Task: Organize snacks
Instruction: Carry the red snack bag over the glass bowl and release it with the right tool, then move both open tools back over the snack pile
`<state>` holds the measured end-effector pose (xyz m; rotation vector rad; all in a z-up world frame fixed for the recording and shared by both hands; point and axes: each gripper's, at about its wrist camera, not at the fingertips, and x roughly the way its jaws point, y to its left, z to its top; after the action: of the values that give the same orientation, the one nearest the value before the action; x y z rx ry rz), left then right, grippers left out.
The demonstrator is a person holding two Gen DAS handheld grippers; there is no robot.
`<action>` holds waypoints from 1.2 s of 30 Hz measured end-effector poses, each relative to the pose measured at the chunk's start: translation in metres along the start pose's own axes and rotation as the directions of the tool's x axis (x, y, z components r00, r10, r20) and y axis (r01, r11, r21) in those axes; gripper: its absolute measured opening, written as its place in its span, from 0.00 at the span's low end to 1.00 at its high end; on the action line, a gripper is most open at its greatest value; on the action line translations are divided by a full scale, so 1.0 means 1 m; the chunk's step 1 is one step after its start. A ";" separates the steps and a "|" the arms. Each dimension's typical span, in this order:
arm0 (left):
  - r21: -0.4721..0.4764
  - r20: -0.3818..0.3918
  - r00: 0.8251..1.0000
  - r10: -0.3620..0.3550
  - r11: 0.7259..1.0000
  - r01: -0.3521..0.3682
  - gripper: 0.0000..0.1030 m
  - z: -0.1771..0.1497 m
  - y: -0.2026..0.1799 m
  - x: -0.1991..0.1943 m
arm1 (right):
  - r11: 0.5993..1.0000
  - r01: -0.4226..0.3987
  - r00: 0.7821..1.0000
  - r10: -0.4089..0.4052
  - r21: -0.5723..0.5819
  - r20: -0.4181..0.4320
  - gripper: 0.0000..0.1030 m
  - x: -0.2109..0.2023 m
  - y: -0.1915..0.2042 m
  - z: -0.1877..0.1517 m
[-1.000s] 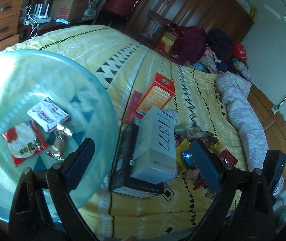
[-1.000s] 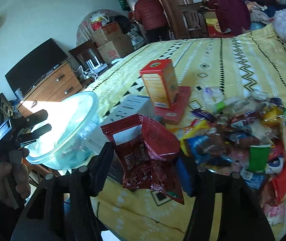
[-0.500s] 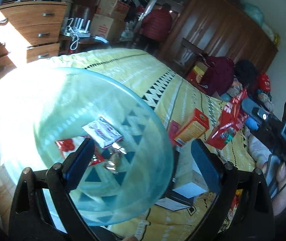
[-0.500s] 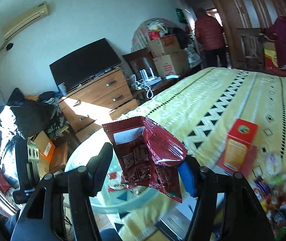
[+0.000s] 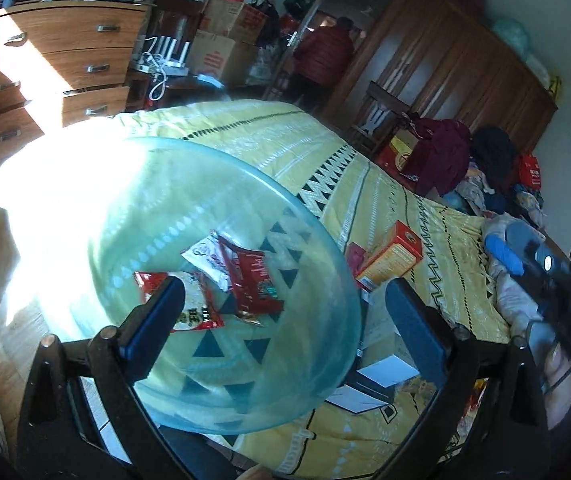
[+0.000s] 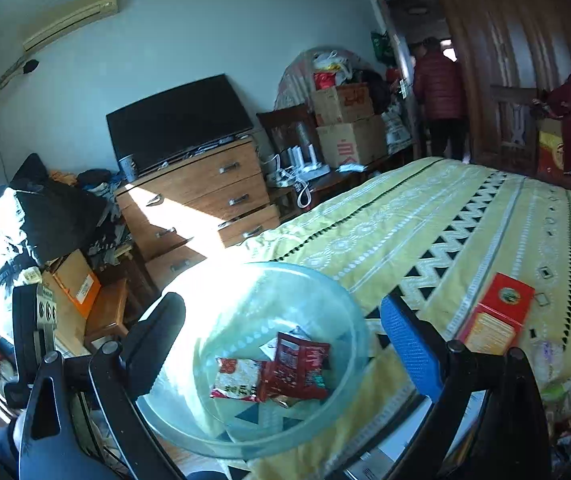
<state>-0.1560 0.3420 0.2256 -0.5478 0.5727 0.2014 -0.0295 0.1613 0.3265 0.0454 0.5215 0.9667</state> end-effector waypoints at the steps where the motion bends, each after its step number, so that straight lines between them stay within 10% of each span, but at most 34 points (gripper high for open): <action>1: 0.025 -0.008 1.000 -0.018 1.000 0.018 0.98 -0.004 -0.011 0.003 | 1.000 0.022 1.000 -0.022 0.018 0.002 1.00 -0.014 -0.010 -0.017; 5: 0.102 -0.095 0.989 -0.110 0.988 0.120 0.98 -0.026 -0.059 0.030 | 0.974 0.125 0.975 -0.085 0.188 -0.208 1.00 -0.060 -0.075 -0.115; 10: 0.224 -0.241 0.942 -0.235 0.930 0.290 0.98 -0.075 -0.141 0.063 | 0.828 0.376 0.902 -0.224 0.416 -0.369 1.00 -0.151 -0.162 -0.233; 15: 0.382 -0.428 0.856 -0.290 0.800 0.463 0.98 -0.133 -0.227 0.120 | 0.710 0.466 0.872 -0.264 0.528 -0.413 0.97 -0.215 -0.208 -0.287; 20: 0.602 -0.487 0.865 -0.120 0.671 0.432 0.95 -0.175 -0.274 0.189 | 0.681 0.438 0.892 -0.247 0.587 -0.378 0.97 -0.234 -0.223 -0.301; 30: 0.581 -0.473 0.879 -0.064 0.727 0.365 0.89 -0.186 -0.269 0.246 | 0.671 0.391 0.917 -0.225 0.630 -0.330 0.97 -0.245 -0.257 -0.316; 34: 0.578 -0.465 0.883 -0.069 0.731 0.362 0.41 -0.185 -0.271 0.239 | 0.653 0.403 0.915 -0.266 0.641 -0.304 0.95 -0.255 -0.271 -0.313; 36: 0.561 -0.472 0.878 -0.082 0.740 0.371 0.41 -0.183 -0.272 0.230 | 0.636 0.412 0.911 -0.287 0.653 -0.296 0.94 -0.261 -0.279 -0.311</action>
<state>0.0387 0.0219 0.0856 0.0272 0.9363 -0.3687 -0.0701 -0.2659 0.0851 0.5471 1.0021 0.3309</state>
